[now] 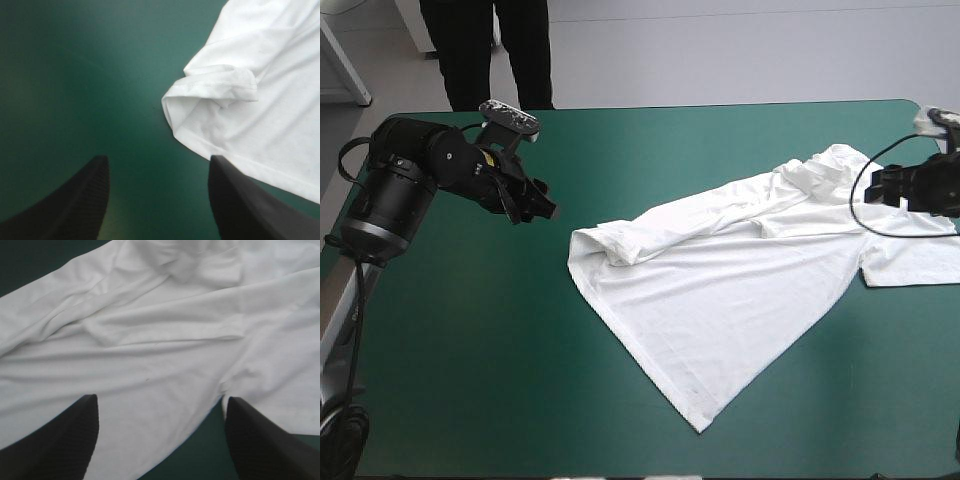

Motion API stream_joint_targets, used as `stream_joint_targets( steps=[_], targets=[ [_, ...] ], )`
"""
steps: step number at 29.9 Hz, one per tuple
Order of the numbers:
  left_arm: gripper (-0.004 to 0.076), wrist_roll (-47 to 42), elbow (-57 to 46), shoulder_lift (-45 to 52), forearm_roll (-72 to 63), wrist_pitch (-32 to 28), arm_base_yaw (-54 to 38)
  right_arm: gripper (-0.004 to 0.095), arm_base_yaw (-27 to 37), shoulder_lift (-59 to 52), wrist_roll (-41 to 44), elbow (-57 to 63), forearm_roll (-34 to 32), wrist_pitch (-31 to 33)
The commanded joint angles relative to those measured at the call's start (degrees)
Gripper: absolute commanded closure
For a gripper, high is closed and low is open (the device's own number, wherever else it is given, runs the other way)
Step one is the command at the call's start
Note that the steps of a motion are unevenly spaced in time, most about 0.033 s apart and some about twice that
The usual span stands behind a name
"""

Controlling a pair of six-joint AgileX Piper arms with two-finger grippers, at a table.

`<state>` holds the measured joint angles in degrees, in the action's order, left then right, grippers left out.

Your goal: Fold the cloth

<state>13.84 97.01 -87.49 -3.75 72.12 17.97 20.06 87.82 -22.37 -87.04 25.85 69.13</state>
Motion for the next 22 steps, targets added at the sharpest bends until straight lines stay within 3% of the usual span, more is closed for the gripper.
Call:
stream_joint_targets(
  steps=[1,7,10,18,22],
  targets=[
    [0.0299,1.78,1.42,-1.05,-1.9,1.08,0.22,0.0236,-7.0,-8.76,-0.69,5.81,0.11,-3.42],
    [0.0299,4.85,2.51,-8.51,-4.9,-0.13,0.22,0.0236,-22.49,-12.33,4.74,11.58,-7.35,-4.26],
    [0.0299,4.85,5.44,-12.78,-4.49,-0.52,0.22,0.0237,-27.26,-12.33,5.8,11.94,-7.88,-3.01],
    [0.0299,6.08,10.98,-20.98,-5.61,-0.33,0.22,0.0239,-30.19,-12.33,7.0,12.15,-7.66,-0.73],
    [0.03,6.22,10.87,-22.57,-5.21,1.1,0.12,0.0306,-30.19,-12.33,7.0,12.15,-7.66,-0.73]
  ],
)
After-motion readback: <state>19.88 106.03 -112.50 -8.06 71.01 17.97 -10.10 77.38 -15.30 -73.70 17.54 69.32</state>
